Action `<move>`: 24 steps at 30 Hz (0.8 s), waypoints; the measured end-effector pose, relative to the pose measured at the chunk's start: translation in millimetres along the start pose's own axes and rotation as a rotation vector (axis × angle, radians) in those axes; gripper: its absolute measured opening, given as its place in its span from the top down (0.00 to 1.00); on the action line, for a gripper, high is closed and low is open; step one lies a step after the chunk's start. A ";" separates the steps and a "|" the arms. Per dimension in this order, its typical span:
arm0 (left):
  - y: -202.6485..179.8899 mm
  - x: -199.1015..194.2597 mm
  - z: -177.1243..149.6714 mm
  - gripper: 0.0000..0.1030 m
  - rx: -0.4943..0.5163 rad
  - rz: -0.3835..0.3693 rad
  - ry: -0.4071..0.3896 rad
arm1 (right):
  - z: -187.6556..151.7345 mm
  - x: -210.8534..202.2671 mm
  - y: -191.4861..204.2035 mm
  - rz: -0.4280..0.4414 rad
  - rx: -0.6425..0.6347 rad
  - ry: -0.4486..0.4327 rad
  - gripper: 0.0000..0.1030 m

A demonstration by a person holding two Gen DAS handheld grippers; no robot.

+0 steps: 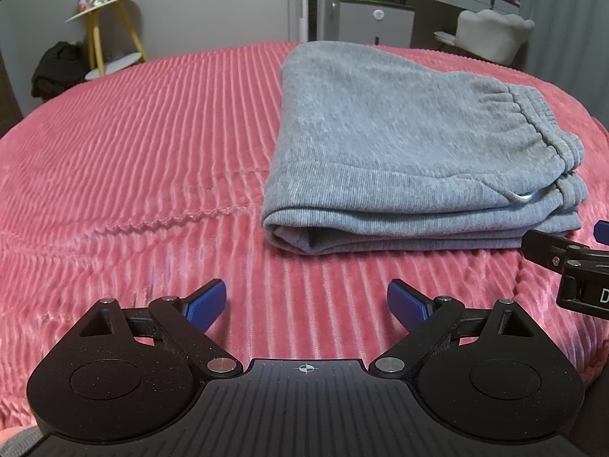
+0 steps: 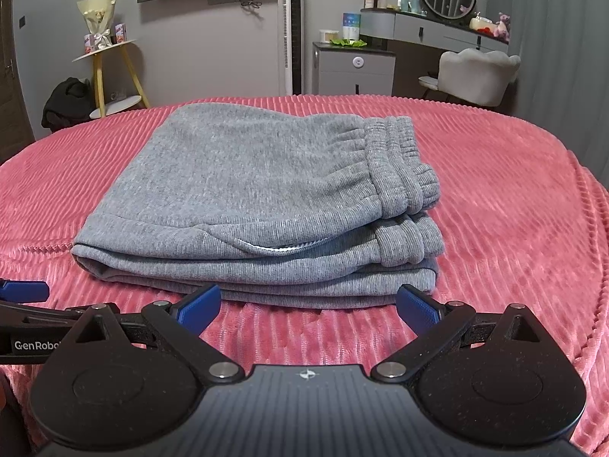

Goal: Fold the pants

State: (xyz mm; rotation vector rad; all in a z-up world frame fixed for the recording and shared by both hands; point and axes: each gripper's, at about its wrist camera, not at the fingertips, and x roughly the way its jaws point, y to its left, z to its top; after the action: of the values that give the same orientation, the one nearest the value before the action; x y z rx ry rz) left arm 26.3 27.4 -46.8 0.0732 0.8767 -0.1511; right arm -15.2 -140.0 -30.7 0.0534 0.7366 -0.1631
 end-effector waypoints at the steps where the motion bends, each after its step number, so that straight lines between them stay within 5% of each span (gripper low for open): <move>1: 0.0 0.0 -0.1 0.07 -0.001 -0.001 0.001 | 0.0 0.0 0.0 0.000 0.000 0.000 0.04; 24: 0.8 -1.4 0.1 0.07 -0.010 0.000 0.000 | -0.8 -1.5 0.1 -0.003 0.006 -0.004 0.04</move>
State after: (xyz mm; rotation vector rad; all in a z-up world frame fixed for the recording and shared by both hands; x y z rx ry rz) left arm 25.7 28.4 -45.7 0.0643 0.8777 -0.1466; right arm -16.9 -139.6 -30.3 0.0577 0.7327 -0.1685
